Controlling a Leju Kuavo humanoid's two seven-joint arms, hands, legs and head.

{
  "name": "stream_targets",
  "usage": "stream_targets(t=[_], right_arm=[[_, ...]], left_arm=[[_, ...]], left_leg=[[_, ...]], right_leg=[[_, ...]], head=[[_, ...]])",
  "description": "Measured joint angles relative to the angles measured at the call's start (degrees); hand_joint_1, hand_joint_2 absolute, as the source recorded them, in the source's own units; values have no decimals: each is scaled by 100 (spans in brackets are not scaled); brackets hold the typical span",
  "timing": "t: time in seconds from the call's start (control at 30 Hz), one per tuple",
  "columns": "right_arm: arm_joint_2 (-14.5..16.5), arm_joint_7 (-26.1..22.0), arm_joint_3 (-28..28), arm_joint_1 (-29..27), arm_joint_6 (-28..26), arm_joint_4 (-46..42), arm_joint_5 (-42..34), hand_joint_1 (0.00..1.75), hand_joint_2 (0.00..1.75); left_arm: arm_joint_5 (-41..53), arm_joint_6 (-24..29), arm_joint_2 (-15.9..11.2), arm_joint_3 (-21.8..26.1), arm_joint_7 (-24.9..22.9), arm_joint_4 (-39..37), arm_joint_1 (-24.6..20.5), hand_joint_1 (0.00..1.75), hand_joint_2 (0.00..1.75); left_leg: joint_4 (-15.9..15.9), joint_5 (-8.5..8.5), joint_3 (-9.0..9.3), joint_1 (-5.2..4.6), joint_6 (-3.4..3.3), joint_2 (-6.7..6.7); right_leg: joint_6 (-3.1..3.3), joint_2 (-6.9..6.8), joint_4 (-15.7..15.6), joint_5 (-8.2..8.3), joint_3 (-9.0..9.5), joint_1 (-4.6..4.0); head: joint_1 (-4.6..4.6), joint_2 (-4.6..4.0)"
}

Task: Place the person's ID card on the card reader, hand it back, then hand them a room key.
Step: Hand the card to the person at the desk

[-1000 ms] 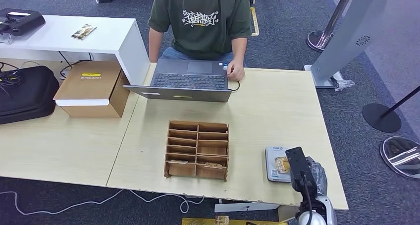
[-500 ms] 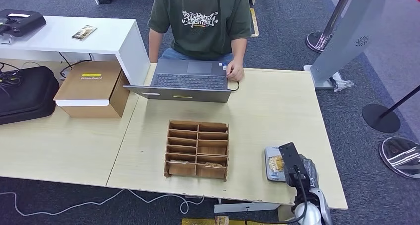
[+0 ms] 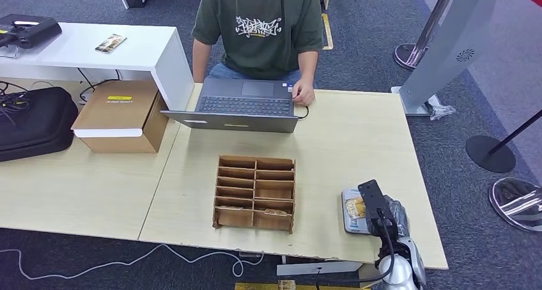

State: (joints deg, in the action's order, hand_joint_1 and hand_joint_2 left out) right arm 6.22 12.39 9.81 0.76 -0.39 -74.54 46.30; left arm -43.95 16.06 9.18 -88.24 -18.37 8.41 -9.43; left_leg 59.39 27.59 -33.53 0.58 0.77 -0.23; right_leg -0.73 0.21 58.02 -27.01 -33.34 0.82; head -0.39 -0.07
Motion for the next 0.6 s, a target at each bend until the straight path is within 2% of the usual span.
stream_targets(t=[0.2, 0.47, 0.6], right_arm=[[-2, -38, -31, -1, -267, -47, 57, 175, 175], [51, -777, -112, -122, -1731, -524, 228, 175, 175], [98, -899, -152, -200, -2261, -884, 527, 175, 175]], left_arm=[[-9, 26, 1, 0, 19, 0, 3, 0, 0], [45, 131, 25, 0, 170, 0, 25, 0, 0], [65, 138, 33, 0, 196, 0, 26, 0, 0]], left_leg=[[0, 0, 0, -1, 0, -2], [0, 0, -17, -2, 0, -8], [0, 1, -21, -1, 0, -7]], right_leg=[[0, -1, -1, 0, 3, 1], [-2, -4, 0, -1, -13, 2], [-1, -4, 1, -7, -19, 1]], head=[[0, 0], [0, 0], [-1, 0]])
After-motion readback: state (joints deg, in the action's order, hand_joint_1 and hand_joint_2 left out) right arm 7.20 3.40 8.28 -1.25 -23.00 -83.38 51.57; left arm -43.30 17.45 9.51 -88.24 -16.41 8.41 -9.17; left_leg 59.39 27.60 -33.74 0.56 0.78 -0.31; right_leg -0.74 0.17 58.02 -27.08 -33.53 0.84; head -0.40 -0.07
